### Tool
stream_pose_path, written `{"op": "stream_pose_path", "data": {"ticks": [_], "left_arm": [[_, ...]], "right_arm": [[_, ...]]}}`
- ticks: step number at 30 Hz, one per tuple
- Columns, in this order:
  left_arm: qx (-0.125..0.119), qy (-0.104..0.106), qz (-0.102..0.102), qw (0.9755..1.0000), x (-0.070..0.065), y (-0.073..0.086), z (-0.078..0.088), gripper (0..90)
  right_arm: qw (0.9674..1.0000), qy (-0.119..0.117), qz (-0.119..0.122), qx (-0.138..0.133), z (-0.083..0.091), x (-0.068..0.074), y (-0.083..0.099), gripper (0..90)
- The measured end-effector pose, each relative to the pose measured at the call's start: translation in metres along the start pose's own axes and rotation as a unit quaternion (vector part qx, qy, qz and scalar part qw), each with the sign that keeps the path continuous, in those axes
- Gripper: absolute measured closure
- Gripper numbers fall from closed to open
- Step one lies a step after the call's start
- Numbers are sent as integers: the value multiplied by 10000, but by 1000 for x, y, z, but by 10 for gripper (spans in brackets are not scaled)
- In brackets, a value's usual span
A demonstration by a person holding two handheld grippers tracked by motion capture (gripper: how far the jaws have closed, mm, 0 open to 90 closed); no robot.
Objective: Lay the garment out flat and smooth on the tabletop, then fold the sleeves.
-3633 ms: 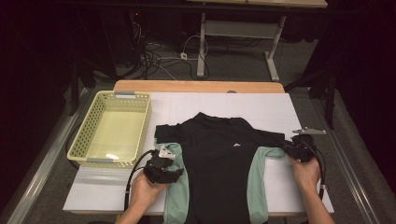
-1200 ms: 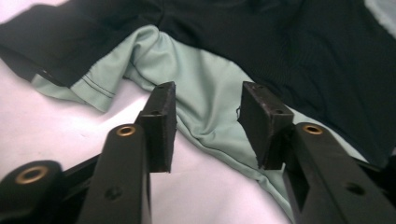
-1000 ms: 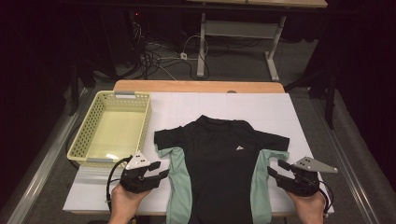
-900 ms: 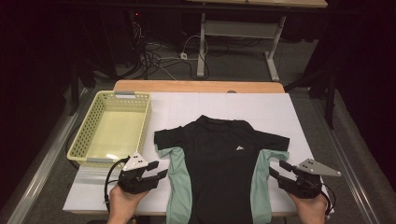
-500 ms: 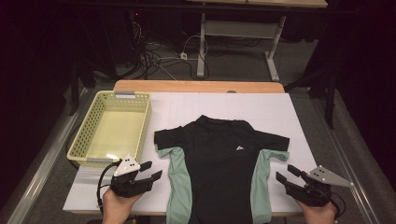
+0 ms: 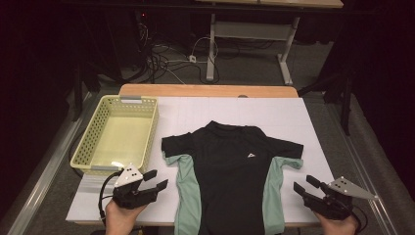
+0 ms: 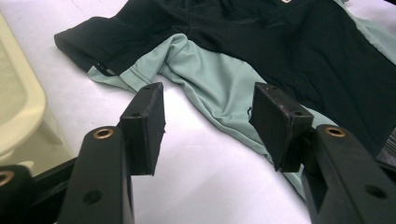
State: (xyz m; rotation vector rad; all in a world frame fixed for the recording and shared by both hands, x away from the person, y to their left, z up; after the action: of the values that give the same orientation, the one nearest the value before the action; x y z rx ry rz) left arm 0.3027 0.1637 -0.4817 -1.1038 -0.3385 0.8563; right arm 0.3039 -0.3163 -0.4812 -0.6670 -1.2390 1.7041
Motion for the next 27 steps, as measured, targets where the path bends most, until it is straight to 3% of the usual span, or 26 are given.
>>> {"op": "stream_pose_path", "data": {"ticks": [15, 27], "left_arm": [[-138, 35, 20, 9999, -2, -8, 1, 438], [-324, 182, -144, 9992, -15, -38, -5, 434]], "right_arm": [[10000, -43, 25, 35, -2, 1, 0, 414], [10000, -37, 89, 4, 0, 3, 1, 418]]}}
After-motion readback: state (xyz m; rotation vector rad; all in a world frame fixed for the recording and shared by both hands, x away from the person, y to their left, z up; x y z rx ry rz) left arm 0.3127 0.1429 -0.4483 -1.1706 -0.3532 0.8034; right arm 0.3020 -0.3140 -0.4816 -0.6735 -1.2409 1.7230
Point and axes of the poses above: each handheld gripper's, and its own axes: z roughly backward along the jaws, y roughly out of its underside, x roughly to its left, the point moved 6 cm from there along -z, roughly forward along the jaws, and after that the axes turned 8 degrees about -x, right-handed, at the moved point
